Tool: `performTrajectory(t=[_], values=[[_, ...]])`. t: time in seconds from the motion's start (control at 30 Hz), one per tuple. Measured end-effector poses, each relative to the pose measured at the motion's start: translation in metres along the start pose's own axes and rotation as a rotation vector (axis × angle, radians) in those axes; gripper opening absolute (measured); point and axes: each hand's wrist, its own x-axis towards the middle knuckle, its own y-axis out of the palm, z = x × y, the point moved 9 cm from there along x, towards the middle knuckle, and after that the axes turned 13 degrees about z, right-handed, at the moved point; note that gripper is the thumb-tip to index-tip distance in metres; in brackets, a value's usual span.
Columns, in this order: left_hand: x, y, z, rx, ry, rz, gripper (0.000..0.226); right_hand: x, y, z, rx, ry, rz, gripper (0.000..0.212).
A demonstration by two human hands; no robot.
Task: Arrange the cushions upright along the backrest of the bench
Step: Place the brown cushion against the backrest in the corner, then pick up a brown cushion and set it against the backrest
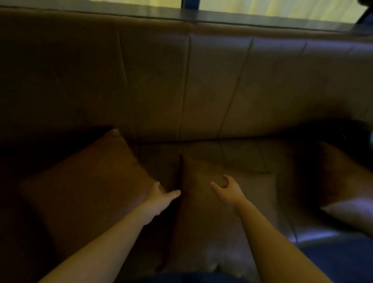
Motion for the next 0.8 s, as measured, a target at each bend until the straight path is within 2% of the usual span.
performTrajectory(t=[0.23, 0.4, 0.5, 0.6, 0.8], values=[[0.07, 0.069, 0.019, 0.046, -0.107, -0.112, 0.102, 0.03, -0.101, -0.111, 0.022, 0.138, -0.037, 0.078], [0.1, 0.068, 0.037, 0.081, -0.172, -0.191, 0.125, 0.056, -0.119, -0.187, 0.147, 0.24, -0.003, 0.107], [0.113, 0.064, 0.043, 0.052, -0.178, -0.177, 0.141, 0.065, -0.116, -0.2, 0.206, 0.254, 0.013, 0.125], [0.123, 0.061, 0.047, 0.012, -0.186, -0.185, 0.136, 0.076, -0.117, -0.207, 0.269, 0.238, 0.021, 0.146], [0.124, 0.065, 0.038, -0.053, -0.149, -0.211, 0.13, 0.087, -0.131, -0.207, 0.294, 0.168, -0.035, 0.143]])
